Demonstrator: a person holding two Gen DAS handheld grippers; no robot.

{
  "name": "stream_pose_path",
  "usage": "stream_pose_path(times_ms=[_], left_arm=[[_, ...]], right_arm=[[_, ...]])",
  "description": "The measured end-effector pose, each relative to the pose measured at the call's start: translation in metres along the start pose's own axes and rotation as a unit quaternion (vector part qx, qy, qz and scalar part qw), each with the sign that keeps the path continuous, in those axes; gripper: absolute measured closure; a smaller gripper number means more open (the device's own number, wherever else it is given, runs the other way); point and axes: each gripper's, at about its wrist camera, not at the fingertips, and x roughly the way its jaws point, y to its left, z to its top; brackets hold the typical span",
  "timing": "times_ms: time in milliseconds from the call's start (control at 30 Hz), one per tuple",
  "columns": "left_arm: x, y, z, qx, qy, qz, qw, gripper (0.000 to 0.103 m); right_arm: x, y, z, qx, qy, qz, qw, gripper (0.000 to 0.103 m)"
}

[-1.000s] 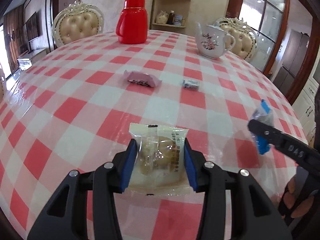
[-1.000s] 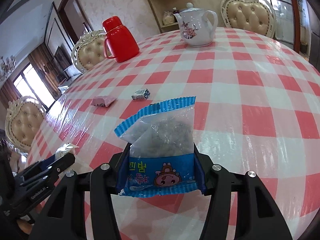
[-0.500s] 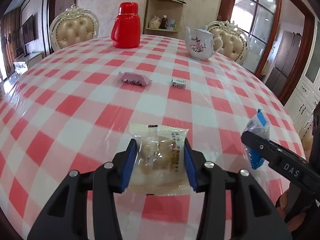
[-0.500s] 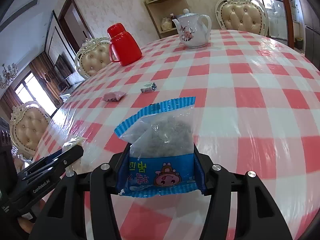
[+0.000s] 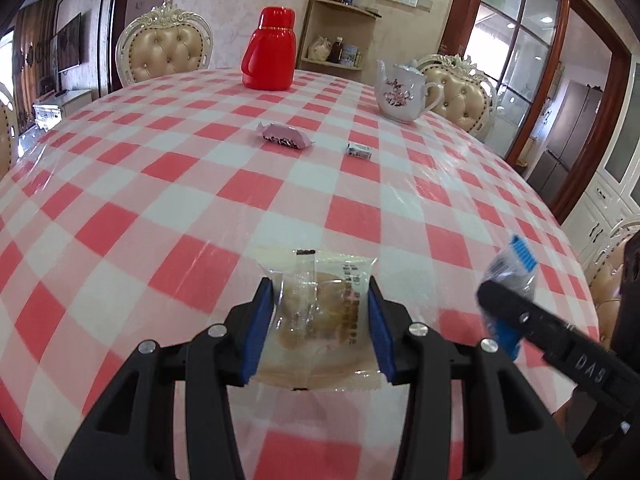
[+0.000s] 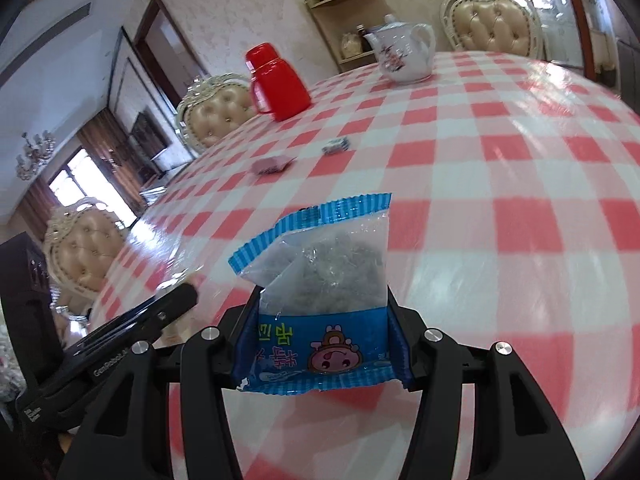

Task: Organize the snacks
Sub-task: 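Lift the pastry packet and candy bag up from the table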

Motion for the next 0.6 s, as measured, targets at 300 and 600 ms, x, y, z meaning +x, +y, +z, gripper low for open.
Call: stream_pose_path(times_ms=[300, 600], left_arm=[[-0.042, 0.0, -0.029, 0.01, -0.007, -0.001, 0.9999, 0.058], [-0.091, 0.017, -0.055, 0.028, -0.012, 0.035, 0.9989, 0.057]], right_arm=[[-0.023, 0.03, -0.034, -0.026, 0.005, 0.015, 1.0, 0.05], [-0.039, 0.06, -0.065, -0.051, 0.028, 0.029, 0.998, 0.05]])
